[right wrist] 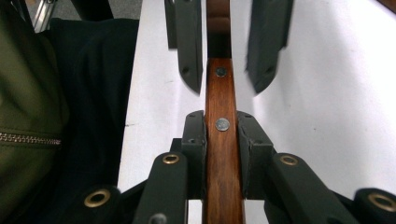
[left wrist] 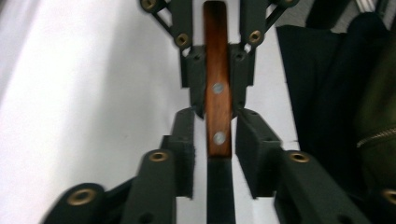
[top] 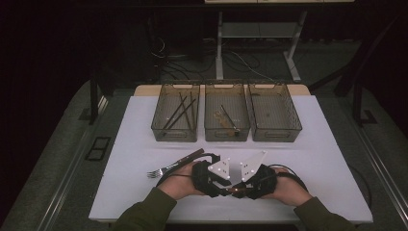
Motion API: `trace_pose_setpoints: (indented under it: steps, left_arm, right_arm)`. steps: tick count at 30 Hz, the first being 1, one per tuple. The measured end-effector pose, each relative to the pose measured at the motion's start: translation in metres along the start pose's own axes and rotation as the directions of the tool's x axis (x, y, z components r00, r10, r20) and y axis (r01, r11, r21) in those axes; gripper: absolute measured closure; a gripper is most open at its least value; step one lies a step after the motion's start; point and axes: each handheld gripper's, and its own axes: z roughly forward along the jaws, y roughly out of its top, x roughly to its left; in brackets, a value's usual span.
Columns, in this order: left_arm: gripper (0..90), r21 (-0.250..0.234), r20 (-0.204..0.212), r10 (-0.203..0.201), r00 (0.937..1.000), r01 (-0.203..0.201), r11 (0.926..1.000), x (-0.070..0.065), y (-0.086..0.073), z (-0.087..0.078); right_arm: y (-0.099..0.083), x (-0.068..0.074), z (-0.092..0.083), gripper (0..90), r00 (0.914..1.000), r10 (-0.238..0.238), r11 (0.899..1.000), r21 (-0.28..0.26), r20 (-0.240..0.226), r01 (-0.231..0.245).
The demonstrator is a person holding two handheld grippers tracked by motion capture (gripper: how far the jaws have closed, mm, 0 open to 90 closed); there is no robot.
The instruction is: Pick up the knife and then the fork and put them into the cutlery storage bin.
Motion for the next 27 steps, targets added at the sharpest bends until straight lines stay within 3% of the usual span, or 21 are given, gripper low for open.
trace_pose_setpoints:
  steps: [3, 4, 5, 7, 8, 12, 15, 16, 19, 20, 21, 22, 23, 24, 27]
  left_arm:
    - [53.9, -0.05, -0.027, -0.042, 0.9987, 0.041, 0.9979, 0.003, -0.009, -0.01]
    - [51.5, -0.072, -0.028, -0.092, 0.9954, 0.089, 0.9934, 0.002, -0.014, -0.013]
    - [49.6, -0.094, -0.039, -0.108, 0.9933, 0.104, 0.9901, 0.004, -0.018, -0.018]
    - [45.7, -0.131, -0.069, -0.135, 0.9884, 0.126, 0.9834, 0.007, -0.028, -0.028]
    - [44.9, -0.149, -0.08, -0.17, 0.9821, 0.157, 0.9763, 0.007, -0.033, -0.032]
    - [39.1, -0.195, -0.15, -0.238, 0.9596, 0.207, 0.9587, 0.009, -0.053, -0.048]
    - [37.0, -0.236, -0.191, -0.297, 0.9356, 0.249, 0.9391, 0.009, -0.066, -0.057]
    - [36.5, -0.257, -0.211, -0.324, 0.9223, 0.267, 0.9287, 0.008, -0.072, -0.06]
    - [33.6, -0.29, -0.246, -0.373, 0.8947, 0.299, 0.9093, 0.005, -0.085, -0.064]
    - [32.2, -0.307, -0.255, -0.393, 0.8837, 0.311, 0.8994, 0.003, -0.089, -0.065]
    - [30.9, -0.319, -0.255, -0.405, 0.8778, 0.319, 0.8924, 0.003, -0.092, -0.065]
    - [30.0, -0.346, -0.258, -0.433, 0.8637, 0.336, 0.8759, 0.001, -0.096, -0.065]
    - [26.9, -0.365, -0.257, -0.452, 0.8541, 0.347, 0.8638, -0.001, -0.099, -0.064]
    - [23.8, -0.371, -0.258, -0.461, 0.8491, 0.354, 0.8588, -0.002, -0.102, -0.063]
    - [14.4, -0.363, -0.284, -0.477, 0.8319, 0.367, 0.8564, -0.004, -0.109, -0.06]
  right_arm:
    - [-0.002, 0.0, -0.003, 75.6, 0.9997, 0.023, 1.0, 0.004, 0.008, -0.023]
    - [-0.003, -0.001, -0.005, 75.6, 0.9994, 0.027, 1.0, 0.005, 0.02, -0.027]
    - [-0.004, -0.001, -0.007, 75.7, 0.9987, 0.042, 0.999, 0.008, 0.028, -0.042]
    - [-0.008, -0.006, -0.011, 75.7, 0.9986, 0.029, 1.0, -0.008, 0.045, -0.029]
    - [-0.01, -0.008, -0.014, 75.7, 0.9981, 0.036, 0.999, -0.013, 0.049, -0.036]
    - [-0.019, -0.012, -0.027, 75.7, 0.9912, 0.093, 0.995, -0.027, 0.094, -0.091]
    - [-0.026, -0.017, -0.038, 75.6, 0.9831, 0.134, 0.991, -0.042, 0.124, -0.13]
    - [-0.028, -0.019, -0.04, 75.6, 0.981, 0.144, 0.989, -0.044, 0.131, -0.139]
    - [-0.035, -0.023, -0.052, 75.6, 0.9688, 0.181, 0.983, -0.066, 0.169, -0.173]
    - [-0.036, -0.023, -0.056, 75.6, 0.9632, 0.206, 0.978, -0.081, 0.173, -0.194]
    - [-0.038, -0.025, -0.06, 75.6, 0.9596, 0.209, 0.977, -0.086, 0.188, -0.196]
    - [-0.04, -0.026, -0.063, 75.6, 0.9564, 0.214, 0.976, -0.09, 0.199, -0.199]
    - [-0.041, -0.026, -0.068, 75.6, 0.9484, 0.243, 0.968, -0.109, 0.204, -0.224]
    - [-0.042, -0.027, -0.071, 75.6, 0.9411, 0.265, 0.962, -0.124, 0.21, -0.244]
    - [-0.045, -0.03, -0.083, 75.6, 0.921, 0.304, 0.95, -0.15, 0.244, -0.274]
